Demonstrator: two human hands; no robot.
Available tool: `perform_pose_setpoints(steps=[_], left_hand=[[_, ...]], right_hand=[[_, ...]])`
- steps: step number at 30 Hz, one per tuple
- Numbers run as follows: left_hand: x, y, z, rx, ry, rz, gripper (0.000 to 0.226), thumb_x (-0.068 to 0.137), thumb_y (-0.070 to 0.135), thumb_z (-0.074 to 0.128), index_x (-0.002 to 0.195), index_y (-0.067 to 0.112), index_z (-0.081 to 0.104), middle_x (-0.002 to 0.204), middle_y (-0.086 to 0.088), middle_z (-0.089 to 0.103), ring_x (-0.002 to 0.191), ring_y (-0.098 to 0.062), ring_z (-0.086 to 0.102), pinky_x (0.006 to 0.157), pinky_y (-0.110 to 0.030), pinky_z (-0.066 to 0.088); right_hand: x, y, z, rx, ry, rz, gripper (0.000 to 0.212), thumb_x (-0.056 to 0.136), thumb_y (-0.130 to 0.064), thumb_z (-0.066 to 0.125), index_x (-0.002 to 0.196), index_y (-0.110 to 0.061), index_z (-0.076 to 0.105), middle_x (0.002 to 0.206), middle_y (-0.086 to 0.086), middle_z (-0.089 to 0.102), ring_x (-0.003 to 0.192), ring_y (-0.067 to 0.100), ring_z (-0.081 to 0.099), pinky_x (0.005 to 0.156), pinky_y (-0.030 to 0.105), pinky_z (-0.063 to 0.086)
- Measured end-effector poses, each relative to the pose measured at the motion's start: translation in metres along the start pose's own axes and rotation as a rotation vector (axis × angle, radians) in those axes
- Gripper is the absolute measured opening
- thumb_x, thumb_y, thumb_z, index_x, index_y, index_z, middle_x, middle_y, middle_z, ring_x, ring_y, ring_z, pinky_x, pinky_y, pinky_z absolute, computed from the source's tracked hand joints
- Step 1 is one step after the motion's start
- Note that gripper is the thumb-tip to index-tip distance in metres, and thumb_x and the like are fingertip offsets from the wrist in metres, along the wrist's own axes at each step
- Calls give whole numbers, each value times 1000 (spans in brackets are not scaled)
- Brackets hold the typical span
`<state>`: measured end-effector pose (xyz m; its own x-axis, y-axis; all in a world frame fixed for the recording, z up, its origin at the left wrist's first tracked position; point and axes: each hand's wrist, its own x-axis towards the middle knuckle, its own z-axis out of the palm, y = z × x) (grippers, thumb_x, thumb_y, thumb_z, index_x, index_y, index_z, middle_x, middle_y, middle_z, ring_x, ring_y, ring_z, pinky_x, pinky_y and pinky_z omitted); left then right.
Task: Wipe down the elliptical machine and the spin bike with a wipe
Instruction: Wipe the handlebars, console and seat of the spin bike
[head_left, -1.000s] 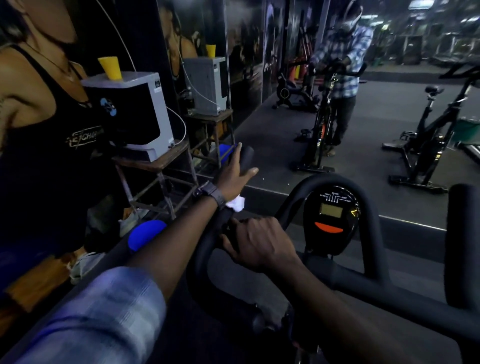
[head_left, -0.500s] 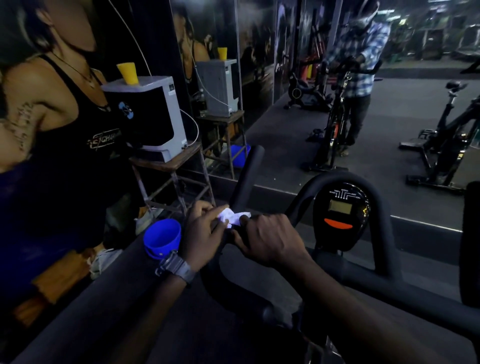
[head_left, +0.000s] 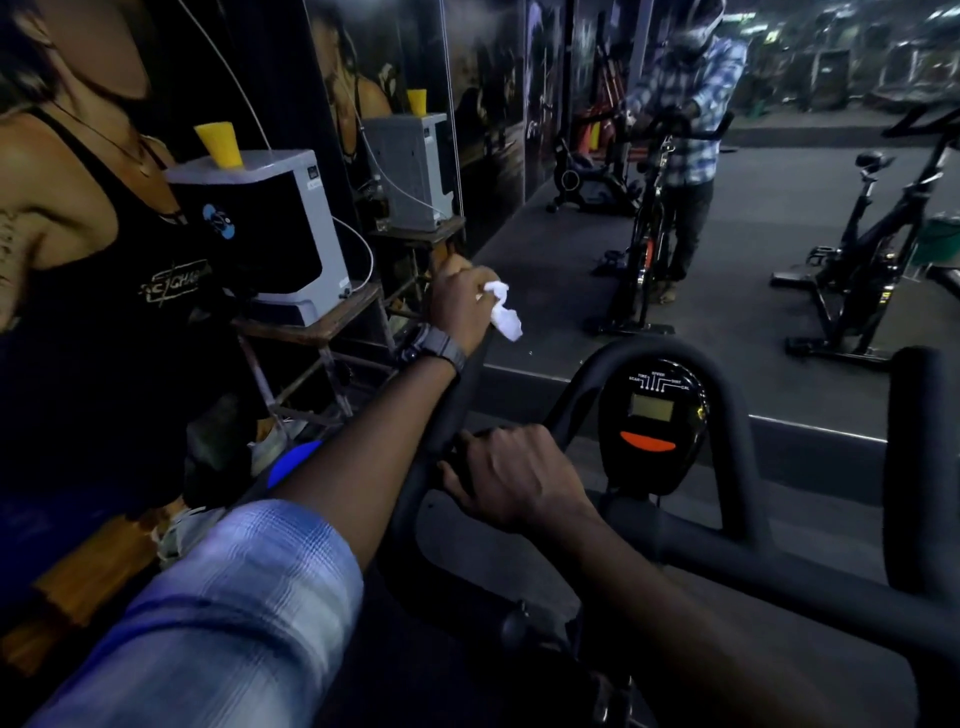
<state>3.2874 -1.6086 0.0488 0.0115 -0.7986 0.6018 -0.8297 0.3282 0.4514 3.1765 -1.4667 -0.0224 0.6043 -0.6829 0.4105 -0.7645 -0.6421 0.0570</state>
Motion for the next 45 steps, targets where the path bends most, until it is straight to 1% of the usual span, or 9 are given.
perform_pose_setpoints(steps=[6,12,20,27,29,31,38,42,45], left_hand=[[-65,-26,-27,102,-170,245,5,73,3,64,69,3,67,75,-14,59,70,-29,60,64,-32,38],[-189,-44,-81,-57,-205,129,8,83,9,65,81,14,71,85,4,63,81,-4,55,74,-17,41],[-220,-45,-100,-33,-75,-67,15,79,14,60,87,13,73,91,3,67,86,-9,61,77,-23,46],[-260,-23,-108,-235,-165,-130,20,83,30,58,98,27,70,106,19,70,104,2,63,89,-31,52],[-292,2,-111,-315,-125,-54,19,83,26,58,96,28,72,108,21,69,108,3,62,99,-24,45],[-308,29,-102,-374,-128,63,19,85,17,60,99,24,72,111,14,70,110,-4,63,108,-30,37],[-313,56,-65,-222,-168,410,20,86,10,61,98,20,74,105,11,70,117,-16,56,109,-46,33],[-324,30,-72,-460,87,13,27,85,8,55,100,23,72,110,9,70,114,-15,60,102,-39,42],[-307,14,-79,-441,205,-278,23,90,5,55,96,19,72,101,14,70,109,-7,62,94,-26,45]], right_hand=[[0,0,-1,-18,5,-5,44,99,-52,34,101,-17,62,93,9,72,80,32,69,59,35,32],[-1,0,0,30,24,39,47,95,-61,37,102,-23,63,90,6,73,76,32,70,58,34,39],[-2,-7,-25,44,-58,45,41,99,-54,38,110,-22,60,103,10,70,93,34,67,65,36,32],[-3,-4,-23,23,-65,46,42,98,-55,38,111,-21,59,105,11,70,96,35,67,66,36,31],[-3,-3,-19,12,-59,38,42,98,-55,38,110,-20,59,104,12,70,95,35,67,66,36,31],[-2,-3,-16,-4,-60,35,43,98,-56,37,111,-20,58,103,13,71,94,35,68,66,37,32],[-5,0,-16,-32,-68,21,45,99,-55,34,111,-18,57,99,15,71,89,36,68,64,38,33],[-6,0,-14,-45,-67,11,43,100,-53,35,113,-18,57,101,14,71,91,36,68,64,37,32],[-5,-3,-12,-27,-51,29,42,99,-53,36,111,-19,57,100,13,71,90,35,68,64,37,32]])
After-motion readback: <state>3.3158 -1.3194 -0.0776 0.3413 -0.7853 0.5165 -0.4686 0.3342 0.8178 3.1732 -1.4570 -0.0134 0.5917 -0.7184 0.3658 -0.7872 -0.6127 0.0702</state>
